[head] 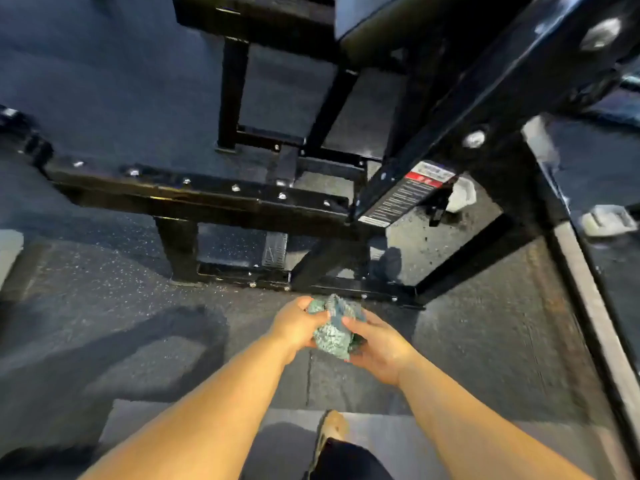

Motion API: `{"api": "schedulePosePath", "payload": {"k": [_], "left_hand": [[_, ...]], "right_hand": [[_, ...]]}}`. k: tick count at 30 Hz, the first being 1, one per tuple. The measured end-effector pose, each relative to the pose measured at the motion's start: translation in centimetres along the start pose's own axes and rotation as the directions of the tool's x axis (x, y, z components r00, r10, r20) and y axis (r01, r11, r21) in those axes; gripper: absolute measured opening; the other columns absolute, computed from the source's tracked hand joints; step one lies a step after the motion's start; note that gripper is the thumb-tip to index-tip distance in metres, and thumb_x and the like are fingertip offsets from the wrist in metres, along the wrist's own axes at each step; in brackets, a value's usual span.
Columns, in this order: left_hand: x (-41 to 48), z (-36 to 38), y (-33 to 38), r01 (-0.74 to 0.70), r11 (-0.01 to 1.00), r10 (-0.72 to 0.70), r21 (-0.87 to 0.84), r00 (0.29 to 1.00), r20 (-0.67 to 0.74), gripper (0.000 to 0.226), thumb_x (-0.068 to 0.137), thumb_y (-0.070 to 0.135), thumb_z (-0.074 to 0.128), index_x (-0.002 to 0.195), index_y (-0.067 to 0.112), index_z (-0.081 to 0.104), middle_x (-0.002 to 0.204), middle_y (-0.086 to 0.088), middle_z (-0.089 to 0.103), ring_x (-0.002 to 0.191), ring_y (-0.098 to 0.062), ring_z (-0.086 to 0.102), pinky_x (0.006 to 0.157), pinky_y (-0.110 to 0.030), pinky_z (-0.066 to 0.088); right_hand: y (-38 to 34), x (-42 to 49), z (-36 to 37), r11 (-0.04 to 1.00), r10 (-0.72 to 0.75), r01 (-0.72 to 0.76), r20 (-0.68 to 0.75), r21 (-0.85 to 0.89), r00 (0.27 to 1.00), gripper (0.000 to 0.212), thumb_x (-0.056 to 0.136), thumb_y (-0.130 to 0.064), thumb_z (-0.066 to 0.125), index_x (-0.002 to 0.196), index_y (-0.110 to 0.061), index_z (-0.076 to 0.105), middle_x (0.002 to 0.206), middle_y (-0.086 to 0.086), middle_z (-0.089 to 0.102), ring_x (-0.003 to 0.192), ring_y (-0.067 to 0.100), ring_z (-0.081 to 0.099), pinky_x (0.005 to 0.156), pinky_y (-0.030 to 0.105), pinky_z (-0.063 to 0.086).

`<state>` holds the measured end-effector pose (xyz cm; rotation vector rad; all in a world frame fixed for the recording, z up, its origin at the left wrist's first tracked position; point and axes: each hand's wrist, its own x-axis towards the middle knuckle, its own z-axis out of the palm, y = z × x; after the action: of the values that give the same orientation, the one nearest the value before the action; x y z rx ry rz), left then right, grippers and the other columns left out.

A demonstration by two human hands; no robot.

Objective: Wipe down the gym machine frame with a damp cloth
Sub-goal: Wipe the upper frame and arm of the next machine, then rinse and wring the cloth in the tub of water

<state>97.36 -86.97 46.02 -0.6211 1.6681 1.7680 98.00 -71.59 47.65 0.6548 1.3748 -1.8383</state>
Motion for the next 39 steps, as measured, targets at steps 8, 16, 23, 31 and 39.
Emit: {"api": "schedulePosePath", "payload": {"k": [8, 16, 23, 31, 39], "left_hand": [[-5.0, 12.5, 6.3, -0.073, 0.898, 0.018, 0.435, 0.991, 0.13, 0.037, 0.089, 0.02, 0.064, 0.122, 0.009, 0.051, 0.114, -0.005, 0.06, 0.095, -0.019, 0.062, 0.07, -0.029, 0.054], [-5.7, 31.1, 8.3, 0.01, 0.936, -0.087, 0.352, 0.975, 0.203, 0.019, 0.091, 0.008, 0.059, 0.11, 0.008, 0.054, 0.093, -0.008, 0.062, 0.071, -0.01, 0.06, 0.049, -0.017, 0.052], [-0.7, 41.5, 11.4, 0.008, 0.931, -0.095, 0.366, 0.97, 0.222, 0.012, 0.094, 0.008, 0.055, 0.105, 0.009, 0.052, 0.086, -0.003, 0.058, 0.072, -0.009, 0.058, 0.05, -0.019, 0.052], [12.4, 51.1, 21.4, 0.022, 0.931, -0.073, 0.364, 0.989, 0.127, 0.031, 0.093, 0.014, 0.057, 0.123, 0.012, 0.047, 0.115, -0.005, 0.047, 0.101, -0.021, 0.05, 0.086, -0.037, 0.051], [23.0, 59.6, 29.2, 0.114, 0.937, -0.13, 0.33, 0.991, 0.025, 0.029, 0.093, 0.014, 0.058, 0.121, 0.011, 0.051, 0.114, -0.014, 0.058, 0.092, -0.024, 0.057, 0.081, -0.037, 0.054]], "right_hand": [[-0.9, -10.7, -8.6, 0.98, -0.051, 0.096, -0.245, 0.172, 0.968, 0.024, 0.094, -0.006, 0.057, 0.117, -0.015, 0.058, 0.11, 0.012, 0.069, 0.094, 0.028, 0.067, 0.068, 0.036, 0.056], [-5.6, -18.4, -24.4, 0.986, -0.047, 0.11, -0.415, 0.128, 0.909, 0.019, 0.093, -0.003, 0.058, 0.109, -0.014, 0.056, 0.1, 0.009, 0.068, 0.086, 0.024, 0.066, 0.066, 0.037, 0.055], [-11.0, -18.2, -34.5, 0.986, -0.006, 0.079, -0.436, 0.15, 0.9, 0.014, 0.096, -0.002, 0.051, 0.095, -0.016, 0.056, 0.087, 0.006, 0.065, 0.074, 0.019, 0.061, 0.056, 0.03, 0.049], [-25.6, -11.1, -45.4, 0.996, -0.073, 0.09, -0.438, 0.02, 0.896, 0.013, 0.095, -0.004, 0.055, 0.091, -0.017, 0.055, 0.087, 0.008, 0.062, 0.084, 0.024, 0.058, 0.065, 0.034, 0.05], [-37.7, -4.4, -56.1, 0.992, -0.062, 0.02, -0.352, -0.124, 0.934, 0.015, 0.095, -0.006, 0.056, 0.109, -0.009, 0.056, 0.081, 0.006, 0.064, 0.061, 0.016, 0.058, 0.049, 0.024, 0.04]]}}
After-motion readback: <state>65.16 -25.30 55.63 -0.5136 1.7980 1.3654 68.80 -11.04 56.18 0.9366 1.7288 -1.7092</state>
